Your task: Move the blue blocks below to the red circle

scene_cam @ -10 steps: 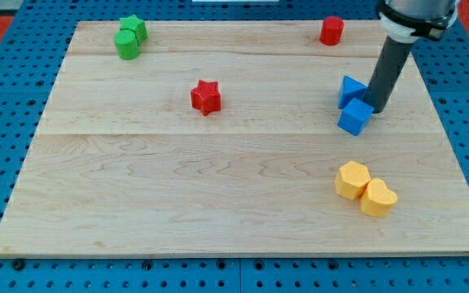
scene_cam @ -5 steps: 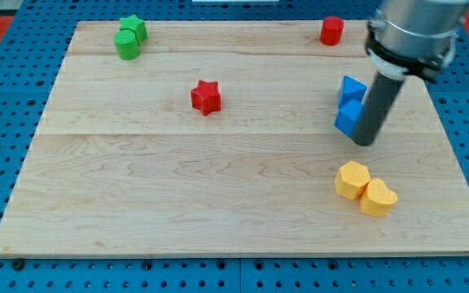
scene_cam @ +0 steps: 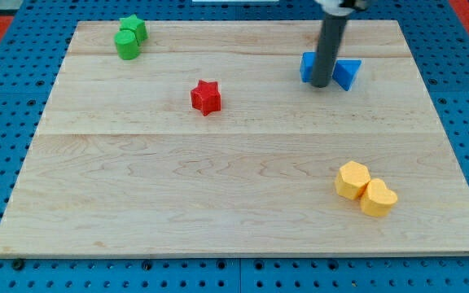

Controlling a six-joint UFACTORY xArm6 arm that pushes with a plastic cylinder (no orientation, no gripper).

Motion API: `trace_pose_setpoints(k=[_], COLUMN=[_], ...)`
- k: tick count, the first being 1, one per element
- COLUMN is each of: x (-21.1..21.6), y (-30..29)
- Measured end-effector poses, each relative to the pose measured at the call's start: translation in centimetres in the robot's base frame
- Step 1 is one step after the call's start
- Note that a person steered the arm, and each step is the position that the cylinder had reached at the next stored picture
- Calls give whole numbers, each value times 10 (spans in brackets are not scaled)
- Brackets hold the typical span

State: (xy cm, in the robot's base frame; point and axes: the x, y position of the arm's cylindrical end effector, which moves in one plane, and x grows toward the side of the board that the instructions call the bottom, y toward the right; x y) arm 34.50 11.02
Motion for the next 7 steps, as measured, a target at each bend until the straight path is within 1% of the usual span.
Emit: trace_pose_setpoints(k=[1,2,3,4,5,6,7], x=[-41,-28,24,17,-8,-17,-41], y=[22,42,25,65,116,107,79])
